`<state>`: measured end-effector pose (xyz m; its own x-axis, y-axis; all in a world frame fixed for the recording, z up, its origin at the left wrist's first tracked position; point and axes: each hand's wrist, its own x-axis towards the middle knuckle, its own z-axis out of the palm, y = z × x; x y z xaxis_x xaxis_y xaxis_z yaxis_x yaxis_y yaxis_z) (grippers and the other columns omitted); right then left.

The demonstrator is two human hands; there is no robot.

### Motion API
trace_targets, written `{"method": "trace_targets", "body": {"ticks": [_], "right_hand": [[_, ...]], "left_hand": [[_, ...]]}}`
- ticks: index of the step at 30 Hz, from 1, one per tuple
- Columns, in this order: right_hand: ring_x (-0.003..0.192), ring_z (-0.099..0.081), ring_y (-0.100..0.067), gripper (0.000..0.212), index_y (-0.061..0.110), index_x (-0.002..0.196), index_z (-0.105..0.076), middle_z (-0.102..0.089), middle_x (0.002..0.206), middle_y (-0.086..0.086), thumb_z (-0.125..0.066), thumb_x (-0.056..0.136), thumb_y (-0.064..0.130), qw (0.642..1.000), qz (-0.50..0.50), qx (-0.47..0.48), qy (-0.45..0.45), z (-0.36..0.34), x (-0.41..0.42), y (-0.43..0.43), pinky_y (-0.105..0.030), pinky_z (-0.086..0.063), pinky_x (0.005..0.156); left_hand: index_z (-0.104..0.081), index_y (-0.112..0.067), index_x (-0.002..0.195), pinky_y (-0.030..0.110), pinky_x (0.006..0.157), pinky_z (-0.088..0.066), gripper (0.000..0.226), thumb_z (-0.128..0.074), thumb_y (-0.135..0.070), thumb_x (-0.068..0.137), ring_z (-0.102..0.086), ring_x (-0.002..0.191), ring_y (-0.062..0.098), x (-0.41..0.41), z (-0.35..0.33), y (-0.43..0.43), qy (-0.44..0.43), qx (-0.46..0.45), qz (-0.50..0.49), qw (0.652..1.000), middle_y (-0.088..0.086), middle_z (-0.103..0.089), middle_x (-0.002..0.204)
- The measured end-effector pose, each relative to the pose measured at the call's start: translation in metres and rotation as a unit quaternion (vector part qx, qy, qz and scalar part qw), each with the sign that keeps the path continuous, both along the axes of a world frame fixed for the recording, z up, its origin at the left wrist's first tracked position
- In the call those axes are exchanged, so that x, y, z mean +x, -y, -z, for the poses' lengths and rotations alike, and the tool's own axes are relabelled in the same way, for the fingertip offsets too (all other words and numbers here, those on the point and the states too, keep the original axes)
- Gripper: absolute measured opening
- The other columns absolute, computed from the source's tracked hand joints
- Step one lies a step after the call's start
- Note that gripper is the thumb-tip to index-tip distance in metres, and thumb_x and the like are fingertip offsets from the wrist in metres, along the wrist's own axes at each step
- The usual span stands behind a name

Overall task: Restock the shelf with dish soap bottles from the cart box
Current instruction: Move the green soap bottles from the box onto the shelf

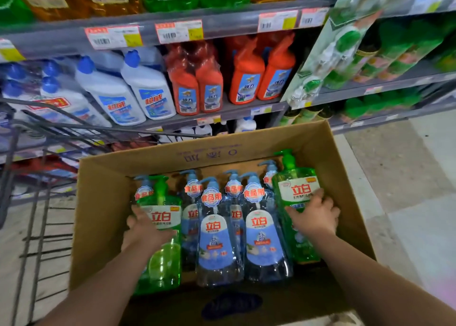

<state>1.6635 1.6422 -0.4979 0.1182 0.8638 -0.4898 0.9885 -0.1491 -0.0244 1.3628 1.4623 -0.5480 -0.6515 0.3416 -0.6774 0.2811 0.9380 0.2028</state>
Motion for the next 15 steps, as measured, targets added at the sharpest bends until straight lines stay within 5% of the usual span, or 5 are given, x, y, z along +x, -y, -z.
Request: {"method": "trace_targets", "body": {"ticks": [4,8,15], "right_hand": [[0.129,-0.027,-0.042,0.103,0.003,0.146,-0.009,-0.023,0.146,-0.023,-0.060,0.077,0.059,1.000,0.020,0.002,-0.006,0.003,0.001,-0.005,-0.048,-0.027,0.108],[0.129,-0.025,-0.042,0.102,0.000,0.146,-0.009,-0.023,0.146,-0.023,-0.065,0.078,0.053,0.998,0.049,0.006,-0.028,0.003,0.000,-0.008,-0.049,-0.028,0.107],[0.131,-0.020,-0.042,0.090,0.007,0.147,-0.008,-0.016,0.151,-0.016,-0.058,0.084,0.047,0.996,0.075,-0.013,-0.055,0.008,-0.002,-0.005,-0.048,-0.028,0.107]], "left_hand": [[0.002,-0.005,0.148,0.053,0.099,-0.040,0.140,-0.089,-0.046,0.050,-0.039,0.125,0.046,-0.002,0.003,-0.005,-0.028,-0.040,-0.036,0.998,0.022,-0.025,0.146],[-0.030,-0.006,0.135,0.050,0.092,-0.043,0.109,-0.088,-0.045,0.051,-0.043,0.116,0.043,-0.003,0.006,-0.002,-0.024,-0.052,-0.072,0.996,0.024,-0.039,0.128],[-0.014,-0.021,0.145,0.052,0.094,-0.046,0.109,-0.085,-0.012,0.063,-0.051,0.113,0.043,-0.004,0.011,0.011,0.084,0.044,-0.170,0.981,0.022,-0.051,0.127]]}}
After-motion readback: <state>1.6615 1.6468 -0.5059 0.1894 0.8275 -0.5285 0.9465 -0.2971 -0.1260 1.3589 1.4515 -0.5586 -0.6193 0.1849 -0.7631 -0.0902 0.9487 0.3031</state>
